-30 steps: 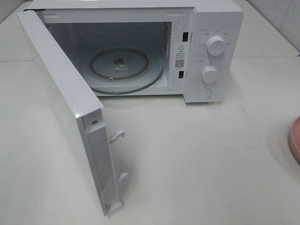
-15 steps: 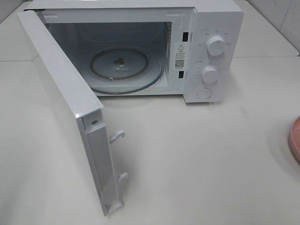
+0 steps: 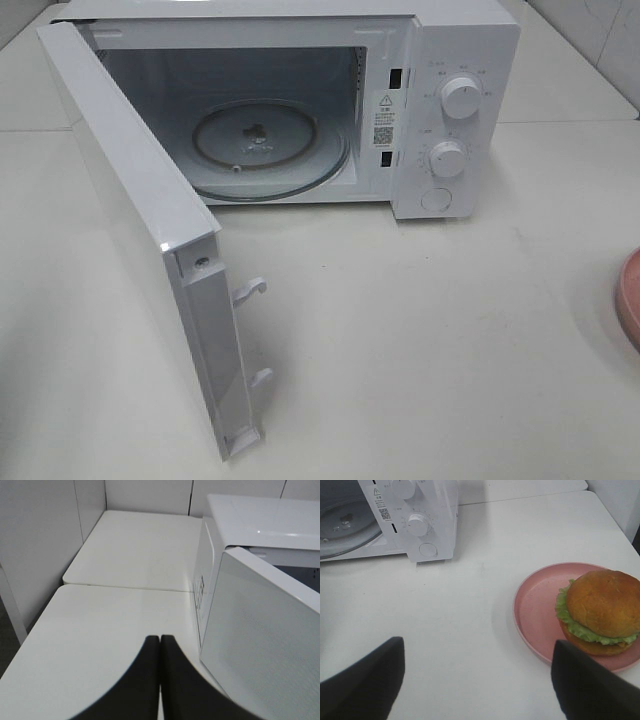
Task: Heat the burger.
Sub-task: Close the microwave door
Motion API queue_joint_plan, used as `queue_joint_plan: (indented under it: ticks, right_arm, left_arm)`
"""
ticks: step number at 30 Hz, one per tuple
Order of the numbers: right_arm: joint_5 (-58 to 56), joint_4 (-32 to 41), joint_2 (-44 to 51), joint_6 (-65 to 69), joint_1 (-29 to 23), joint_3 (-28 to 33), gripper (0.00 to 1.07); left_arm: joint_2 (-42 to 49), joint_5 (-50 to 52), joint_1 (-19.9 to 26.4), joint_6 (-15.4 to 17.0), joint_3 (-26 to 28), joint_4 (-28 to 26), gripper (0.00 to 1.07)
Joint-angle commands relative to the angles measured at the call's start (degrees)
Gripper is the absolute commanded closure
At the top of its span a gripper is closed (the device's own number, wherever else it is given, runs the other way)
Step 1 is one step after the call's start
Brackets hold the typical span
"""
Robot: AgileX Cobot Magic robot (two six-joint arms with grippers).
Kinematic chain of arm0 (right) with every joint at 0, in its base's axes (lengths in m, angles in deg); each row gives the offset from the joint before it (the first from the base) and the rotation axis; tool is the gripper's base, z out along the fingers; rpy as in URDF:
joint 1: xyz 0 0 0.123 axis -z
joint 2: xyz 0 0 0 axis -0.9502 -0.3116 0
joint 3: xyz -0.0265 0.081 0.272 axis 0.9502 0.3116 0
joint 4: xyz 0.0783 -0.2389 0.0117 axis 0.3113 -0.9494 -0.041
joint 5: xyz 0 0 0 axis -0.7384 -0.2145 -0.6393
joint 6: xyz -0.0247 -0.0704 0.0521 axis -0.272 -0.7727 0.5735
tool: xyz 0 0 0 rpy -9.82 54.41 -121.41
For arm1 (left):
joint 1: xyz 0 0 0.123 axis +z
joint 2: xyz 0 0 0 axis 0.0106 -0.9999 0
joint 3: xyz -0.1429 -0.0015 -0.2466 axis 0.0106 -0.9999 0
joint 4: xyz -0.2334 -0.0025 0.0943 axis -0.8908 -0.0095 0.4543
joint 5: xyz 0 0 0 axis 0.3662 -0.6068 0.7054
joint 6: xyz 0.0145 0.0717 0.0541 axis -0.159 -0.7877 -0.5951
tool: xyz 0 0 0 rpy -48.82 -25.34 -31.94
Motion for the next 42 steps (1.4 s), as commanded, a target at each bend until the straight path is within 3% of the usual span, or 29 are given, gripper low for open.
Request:
queue_joint_plan:
  ticks: [1,11,21,26,27,32,34,42]
  right_arm:
    - [0.34,0.00,1.66,-0.69,0.34,-0.06,0.32]
    - [0.34,0.00,1.66,-0.69,0.34,-0.06,0.32]
    - [0.34,0.00,1.66,-0.69,0.34,-0.06,0.32]
    - [0.34,0.00,1.66,-0.69,0.34,-0.06,0.32]
    - [0.34,0.00,1.66,-0.69,0.34,-0.06,0.32]
    - [0.34,0.00,1.66,-0.69,0.34,-0.06,0.32]
    - [0.34,0.00,1.66,-0.69,0.34,-0.06,0.32]
    - [0.34,0.00,1.66,-0.69,0.34,-0.06,0.32]
  left_arm:
    - [-1.78,9.57,-0.17,-0.06,-2.98,-0.29,1.07]
    - [-9.85,34.03,-0.17,0.00,-12.78,0.40,1.07]
    - [-22.46,49.39,-0.17,0.17,-15.24,1.89,1.07]
    - [-30.65,55.41,-0.17,1.03,-15.24,7.33,1.07]
    - [-33.58,57.52,-0.17,3.09,-15.24,9.45,1.07]
    - [-38.27,61.02,-0.17,5.44,-15.24,12.89,1.07]
    - [-42.28,63.83,-0.17,6.53,-15.24,17.07,1.07]
    - [-49.33,70.07,-0.17,9.68,-15.24,21.49,1.07]
